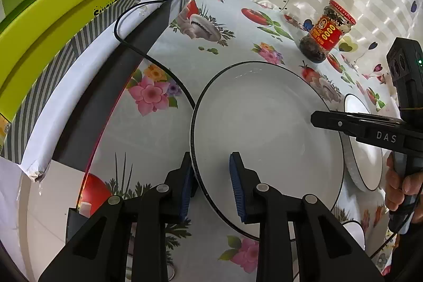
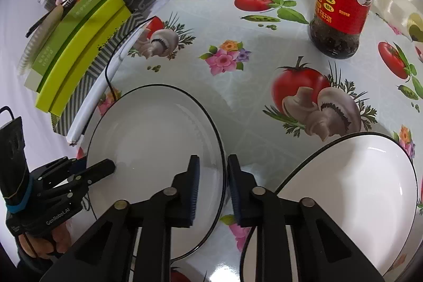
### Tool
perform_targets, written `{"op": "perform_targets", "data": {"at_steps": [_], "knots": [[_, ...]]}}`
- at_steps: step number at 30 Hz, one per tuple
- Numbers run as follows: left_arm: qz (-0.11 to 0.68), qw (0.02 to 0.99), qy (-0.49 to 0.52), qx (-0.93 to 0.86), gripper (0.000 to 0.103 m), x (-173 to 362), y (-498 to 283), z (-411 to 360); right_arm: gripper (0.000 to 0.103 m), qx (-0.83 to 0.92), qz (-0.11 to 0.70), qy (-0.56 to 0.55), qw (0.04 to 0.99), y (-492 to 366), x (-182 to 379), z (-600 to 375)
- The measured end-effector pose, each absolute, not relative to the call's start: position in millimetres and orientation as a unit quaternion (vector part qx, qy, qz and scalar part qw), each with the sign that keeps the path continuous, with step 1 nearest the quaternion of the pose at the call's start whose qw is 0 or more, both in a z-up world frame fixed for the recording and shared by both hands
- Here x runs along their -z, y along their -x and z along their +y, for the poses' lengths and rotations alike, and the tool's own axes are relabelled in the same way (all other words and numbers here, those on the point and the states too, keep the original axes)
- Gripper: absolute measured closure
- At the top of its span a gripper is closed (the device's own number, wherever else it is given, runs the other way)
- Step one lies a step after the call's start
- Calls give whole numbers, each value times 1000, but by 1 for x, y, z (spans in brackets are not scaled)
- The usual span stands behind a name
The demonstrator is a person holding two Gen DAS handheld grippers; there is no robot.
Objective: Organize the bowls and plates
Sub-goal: 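Grasp the large white plate rim with the left gripper while the right gripper grasps the opposite rim, then lift the large white plate with both grippers and carry it toward the jar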
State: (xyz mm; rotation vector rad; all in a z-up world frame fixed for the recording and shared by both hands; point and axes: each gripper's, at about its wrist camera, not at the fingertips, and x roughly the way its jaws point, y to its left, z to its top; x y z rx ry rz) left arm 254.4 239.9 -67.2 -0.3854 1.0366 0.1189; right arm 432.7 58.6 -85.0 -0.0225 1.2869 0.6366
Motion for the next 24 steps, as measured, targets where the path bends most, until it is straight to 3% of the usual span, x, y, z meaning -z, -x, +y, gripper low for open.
{"op": "perform_targets", "data": {"at_steps": [2, 6, 24], "knots": [[492, 849, 184, -56, 75, 67, -255, 241, 91, -288, 588, 19, 755, -432, 87, 58], [492, 848, 189, -60, 79, 67, -256, 243, 91, -289, 587, 20, 756, -433, 87, 58], [496, 845, 186, -70, 79, 53, -255, 246, 92, -288, 584, 25, 759, -429, 66, 61]]}}
